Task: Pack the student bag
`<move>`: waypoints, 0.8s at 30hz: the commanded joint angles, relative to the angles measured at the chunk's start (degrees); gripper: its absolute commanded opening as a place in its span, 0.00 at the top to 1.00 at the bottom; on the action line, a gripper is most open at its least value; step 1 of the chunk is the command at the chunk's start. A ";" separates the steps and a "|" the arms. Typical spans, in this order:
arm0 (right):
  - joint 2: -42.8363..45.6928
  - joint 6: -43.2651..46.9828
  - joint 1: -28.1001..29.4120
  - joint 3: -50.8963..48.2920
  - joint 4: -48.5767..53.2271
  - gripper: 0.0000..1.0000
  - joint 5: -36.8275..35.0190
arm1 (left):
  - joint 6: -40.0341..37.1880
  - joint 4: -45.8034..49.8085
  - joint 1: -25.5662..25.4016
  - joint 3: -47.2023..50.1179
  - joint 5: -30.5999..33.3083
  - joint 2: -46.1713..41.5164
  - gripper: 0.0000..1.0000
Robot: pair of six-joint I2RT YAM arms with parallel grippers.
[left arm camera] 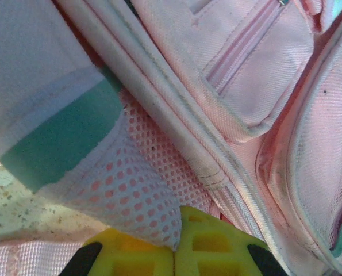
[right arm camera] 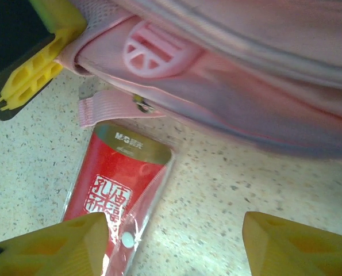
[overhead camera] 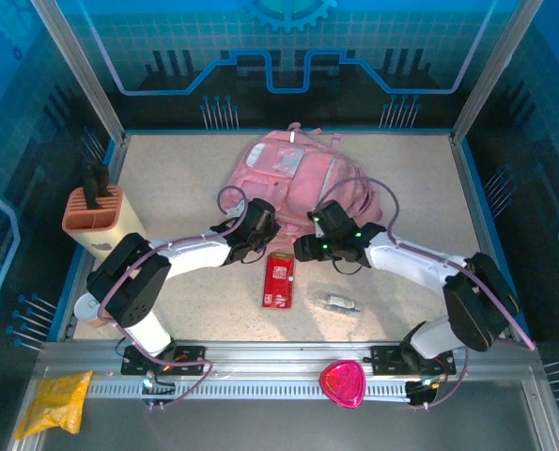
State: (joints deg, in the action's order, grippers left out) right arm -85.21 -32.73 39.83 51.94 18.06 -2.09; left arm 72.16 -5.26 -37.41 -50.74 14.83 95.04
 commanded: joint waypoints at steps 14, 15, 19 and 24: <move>-9.60 -8.05 0.86 8.04 -5.25 0.45 -15.63 | 2.06 -4.08 -4.73 -2.30 -0.13 -3.53 1.00; -9.62 -8.15 0.86 8.01 -5.38 0.46 -16.36 | 2.12 -4.50 -4.87 -2.10 0.08 -3.76 1.00; -8.59 -7.57 0.51 7.32 -4.49 0.49 -17.60 | 1.67 -4.28 -5.22 -2.47 0.01 -4.07 1.00; -5.15 -7.34 0.12 4.31 -2.50 0.55 -17.30 | 1.28 -4.13 -5.22 -2.32 0.55 -4.58 1.00</move>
State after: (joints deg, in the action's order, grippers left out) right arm -93.12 -39.66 41.19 57.54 14.87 -15.29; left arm 73.84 -6.39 -41.06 -50.96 16.78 93.97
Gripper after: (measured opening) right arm 0.452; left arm 0.059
